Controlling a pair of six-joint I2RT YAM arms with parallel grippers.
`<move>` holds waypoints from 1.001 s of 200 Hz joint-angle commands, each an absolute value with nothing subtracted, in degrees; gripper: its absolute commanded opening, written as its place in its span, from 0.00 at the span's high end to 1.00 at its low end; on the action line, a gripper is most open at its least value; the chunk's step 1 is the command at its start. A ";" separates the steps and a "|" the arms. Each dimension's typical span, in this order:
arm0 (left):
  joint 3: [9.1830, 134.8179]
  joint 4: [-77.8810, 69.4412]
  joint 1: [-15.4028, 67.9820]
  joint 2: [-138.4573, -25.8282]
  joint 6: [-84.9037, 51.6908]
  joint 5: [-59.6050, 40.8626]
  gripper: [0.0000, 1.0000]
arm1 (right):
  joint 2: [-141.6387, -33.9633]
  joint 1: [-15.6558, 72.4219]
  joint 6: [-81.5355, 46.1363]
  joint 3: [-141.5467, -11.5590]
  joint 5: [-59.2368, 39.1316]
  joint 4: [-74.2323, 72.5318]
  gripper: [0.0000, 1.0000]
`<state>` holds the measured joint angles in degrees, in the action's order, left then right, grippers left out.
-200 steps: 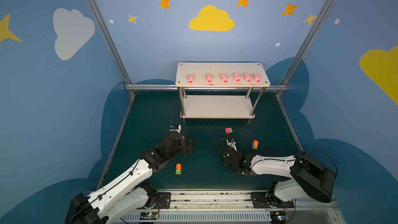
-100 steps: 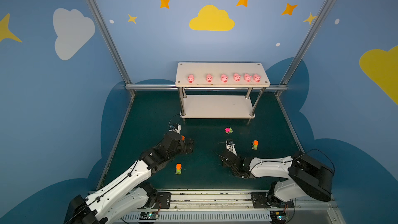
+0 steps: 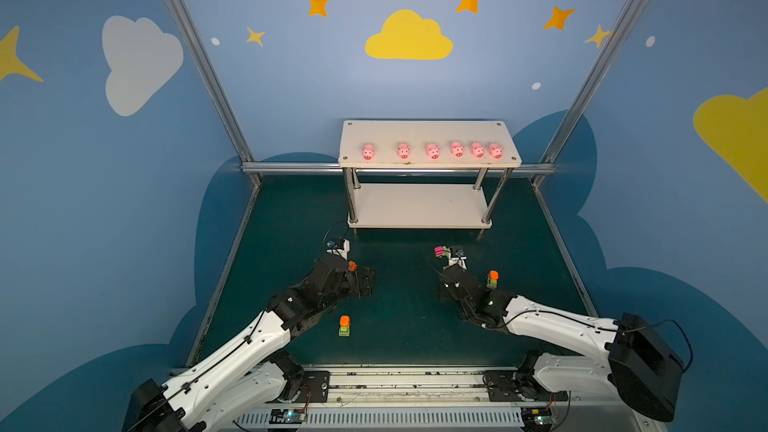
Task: Place and organize the plastic toys onto the shelf
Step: 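Lift the truck with the right gripper toward the lower shelf, then lower the truck onto the lower shelf and open the right gripper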
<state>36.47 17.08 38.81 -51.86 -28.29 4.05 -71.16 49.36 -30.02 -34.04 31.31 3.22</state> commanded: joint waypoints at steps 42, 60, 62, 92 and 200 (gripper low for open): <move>35.06 13.36 39.02 -54.22 -25.53 3.05 0.00 | -82.29 37.30 -20.94 -45.95 23.22 -4.32 0.76; 34.98 13.60 39.02 -53.74 -25.27 3.89 0.00 | -87.75 33.77 -18.84 -49.72 20.55 -6.13 0.77; 34.91 13.57 39.02 -53.67 -25.24 3.94 0.00 | -88.25 33.34 -18.64 -50.09 20.25 -6.32 0.77; 34.20 13.15 39.02 -52.19 -24.96 4.49 0.00 | -95.91 28.13 -15.91 -54.49 16.56 -10.78 0.78; 36.72 15.08 39.00 -53.23 -24.62 5.80 0.00 | -107.59 18.52 -11.60 -66.83 8.15 -10.31 0.77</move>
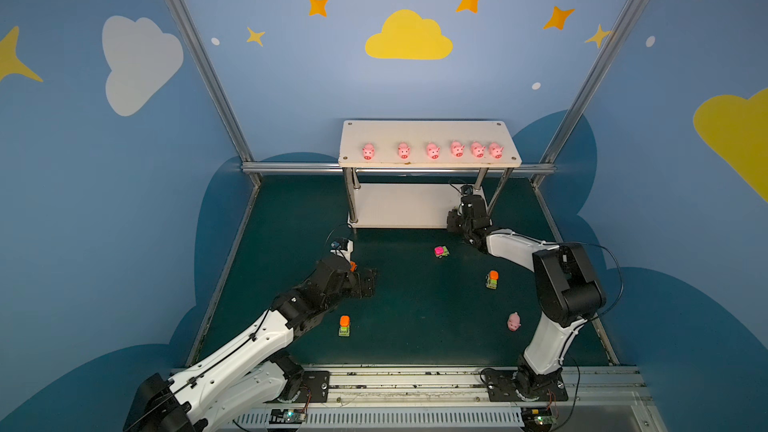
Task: Place and organize the plastic toys onto the shelf
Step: 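Lower the truck onto the lower shelf and open the right gripper, then withdraw the right gripper from the shelf back toward the table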
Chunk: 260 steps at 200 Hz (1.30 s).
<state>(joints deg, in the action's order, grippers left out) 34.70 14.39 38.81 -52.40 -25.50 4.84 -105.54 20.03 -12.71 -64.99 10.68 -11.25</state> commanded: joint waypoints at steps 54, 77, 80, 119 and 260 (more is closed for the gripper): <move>37.93 14.85 38.94 -55.66 -24.52 4.86 0.00 | -109.42 15.85 -12.36 -67.86 6.51 -8.76 0.72; 37.90 15.03 38.94 -55.64 -24.70 4.14 0.00 | -109.16 15.53 -12.48 -67.91 6.12 -8.18 0.66; 37.92 15.03 38.96 -55.56 -24.85 4.07 0.00 | -109.09 15.56 -12.48 -67.85 6.12 -8.14 0.65; 37.36 15.36 38.94 -54.39 -25.14 3.91 0.00 | -108.76 15.57 -12.63 -67.43 5.97 -8.17 0.49; 35.03 16.79 38.99 -48.05 -26.50 4.92 0.00 | -99.08 18.49 -14.13 -62.33 5.13 -5.25 0.26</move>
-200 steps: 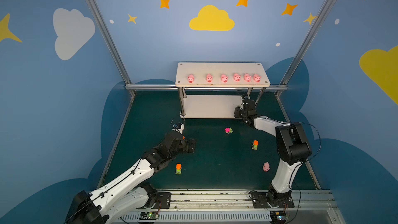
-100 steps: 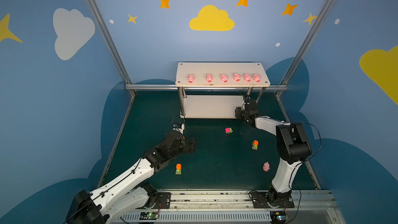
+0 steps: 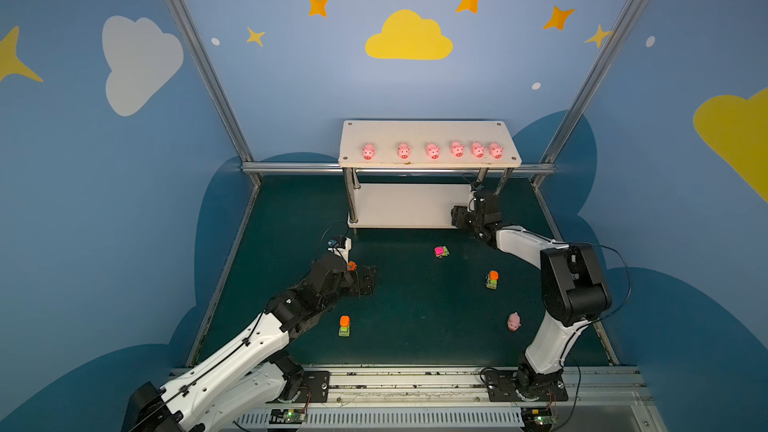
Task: Place and organize the plastic toys onto the shelf
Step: 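Withdraw the right gripper from the shelf back toward the table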
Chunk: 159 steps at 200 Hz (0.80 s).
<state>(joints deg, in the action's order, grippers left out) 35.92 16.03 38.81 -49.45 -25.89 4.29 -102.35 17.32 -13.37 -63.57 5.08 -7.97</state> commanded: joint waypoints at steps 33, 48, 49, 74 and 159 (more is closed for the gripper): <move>33.81 17.01 39.02 -45.92 -26.98 4.66 0.00 | -94.84 20.57 -15.38 -59.70 6.63 -2.65 0.26; 32.87 16.93 39.01 -44.66 -27.38 4.49 0.00 | -91.97 21.78 -16.23 -58.08 6.99 -1.44 0.26; 32.83 16.90 39.02 -44.56 -27.40 4.53 0.00 | -91.73 21.83 -16.29 -58.00 7.01 -1.29 0.26; 30.47 15.97 39.02 -42.38 -28.54 4.85 0.00 | -85.87 24.88 -19.34 -54.93 5.60 1.30 0.25; 27.33 14.11 39.05 -40.37 -30.36 3.19 0.00 | -83.60 31.64 -24.03 -49.56 6.03 6.27 0.26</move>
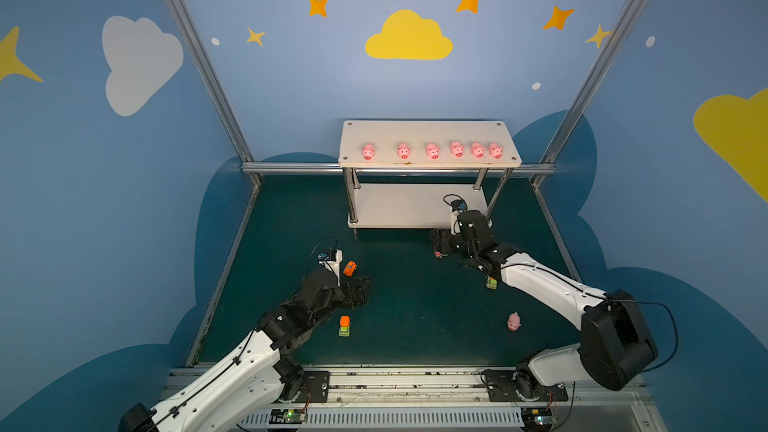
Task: Place and organize the plastic toys onto the shelf
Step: 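Withdraw the right gripper from the shelf back toward the table, then move the right gripper down over the pink-and-green truck on the table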
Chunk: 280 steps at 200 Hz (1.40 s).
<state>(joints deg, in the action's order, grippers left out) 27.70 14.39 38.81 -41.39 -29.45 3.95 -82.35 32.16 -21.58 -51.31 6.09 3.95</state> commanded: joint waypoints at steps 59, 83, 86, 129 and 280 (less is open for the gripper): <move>25.52 18.90 39.11 -34.56 -33.00 5.89 0.00 | -83.30 37.64 -26.33 -47.21 4.79 6.50 0.26; 24.15 19.51 39.10 -33.31 -33.75 6.32 0.00 | -84.79 37.30 -26.77 -47.43 8.60 6.62 0.26; 24.04 19.40 39.08 -33.29 -33.84 6.33 0.00 | -85.17 37.19 -26.88 -47.63 9.03 6.67 0.26; 23.64 19.01 39.08 -33.63 -34.49 6.24 0.00 | -90.22 33.37 -28.54 -48.66 10.86 2.69 0.26; 24.86 16.67 38.96 -37.50 -31.38 8.79 0.00 | -99.40 23.17 -24.88 -54.89 1.27 0.93 0.26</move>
